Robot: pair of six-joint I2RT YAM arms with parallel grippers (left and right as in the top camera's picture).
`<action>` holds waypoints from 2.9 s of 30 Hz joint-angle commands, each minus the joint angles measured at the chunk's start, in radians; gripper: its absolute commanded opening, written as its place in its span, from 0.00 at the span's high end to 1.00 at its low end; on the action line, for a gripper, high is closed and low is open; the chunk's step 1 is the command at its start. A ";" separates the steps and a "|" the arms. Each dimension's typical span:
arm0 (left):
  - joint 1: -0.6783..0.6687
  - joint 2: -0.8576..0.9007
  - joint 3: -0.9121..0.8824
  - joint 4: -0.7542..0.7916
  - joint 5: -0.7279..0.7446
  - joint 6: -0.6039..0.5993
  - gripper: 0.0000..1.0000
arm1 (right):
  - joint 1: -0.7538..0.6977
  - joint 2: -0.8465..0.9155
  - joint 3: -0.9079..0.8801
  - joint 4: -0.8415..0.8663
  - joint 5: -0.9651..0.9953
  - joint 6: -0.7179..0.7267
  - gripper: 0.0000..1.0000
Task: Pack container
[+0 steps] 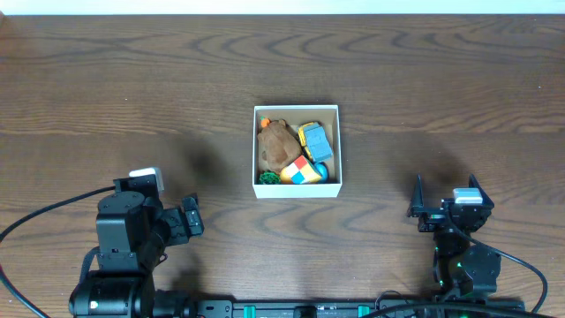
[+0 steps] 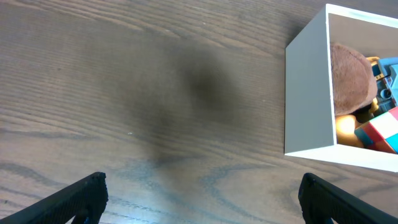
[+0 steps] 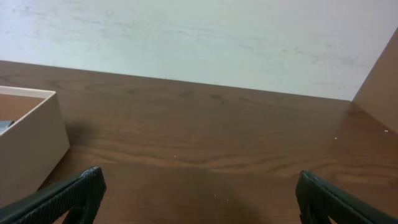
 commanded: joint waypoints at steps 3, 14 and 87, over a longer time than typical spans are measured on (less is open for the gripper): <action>0.005 0.001 -0.006 0.002 -0.011 -0.009 0.02 | -0.003 -0.010 -0.002 -0.006 -0.007 -0.013 0.01; 0.010 -0.025 -0.006 -0.012 -0.058 0.001 0.02 | -0.003 -0.010 -0.002 -0.006 -0.007 -0.013 0.01; 0.108 -0.559 -0.737 0.812 -0.064 0.160 0.02 | -0.003 -0.010 -0.002 -0.006 -0.007 -0.013 0.01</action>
